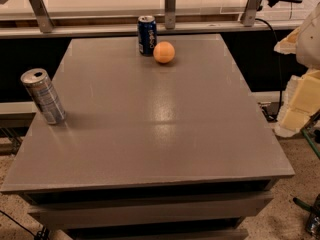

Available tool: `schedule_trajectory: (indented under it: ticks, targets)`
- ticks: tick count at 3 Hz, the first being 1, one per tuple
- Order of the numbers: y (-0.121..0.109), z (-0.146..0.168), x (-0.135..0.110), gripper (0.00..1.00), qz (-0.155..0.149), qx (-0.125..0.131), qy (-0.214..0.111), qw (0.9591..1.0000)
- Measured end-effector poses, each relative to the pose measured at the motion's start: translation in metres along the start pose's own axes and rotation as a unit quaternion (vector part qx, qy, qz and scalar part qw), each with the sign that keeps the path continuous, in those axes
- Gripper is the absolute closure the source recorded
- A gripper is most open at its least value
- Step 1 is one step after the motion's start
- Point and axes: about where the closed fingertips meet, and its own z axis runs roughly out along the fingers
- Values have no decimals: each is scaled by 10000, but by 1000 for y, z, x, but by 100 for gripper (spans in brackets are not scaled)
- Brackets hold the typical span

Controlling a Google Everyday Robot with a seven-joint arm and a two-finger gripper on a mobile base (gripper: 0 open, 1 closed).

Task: Move orange near redbull can

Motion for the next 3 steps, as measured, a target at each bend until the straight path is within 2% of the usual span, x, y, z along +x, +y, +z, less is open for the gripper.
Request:
schedule_trajectory:
  ticks: [1, 2, 3]
  targets:
    - [0, 0, 0, 0, 0, 1, 0, 10000]
    - [-7, 1, -1, 0, 41, 113, -234, 9997]
    - [-43, 9, -16, 0, 100, 434, -932, 9946]
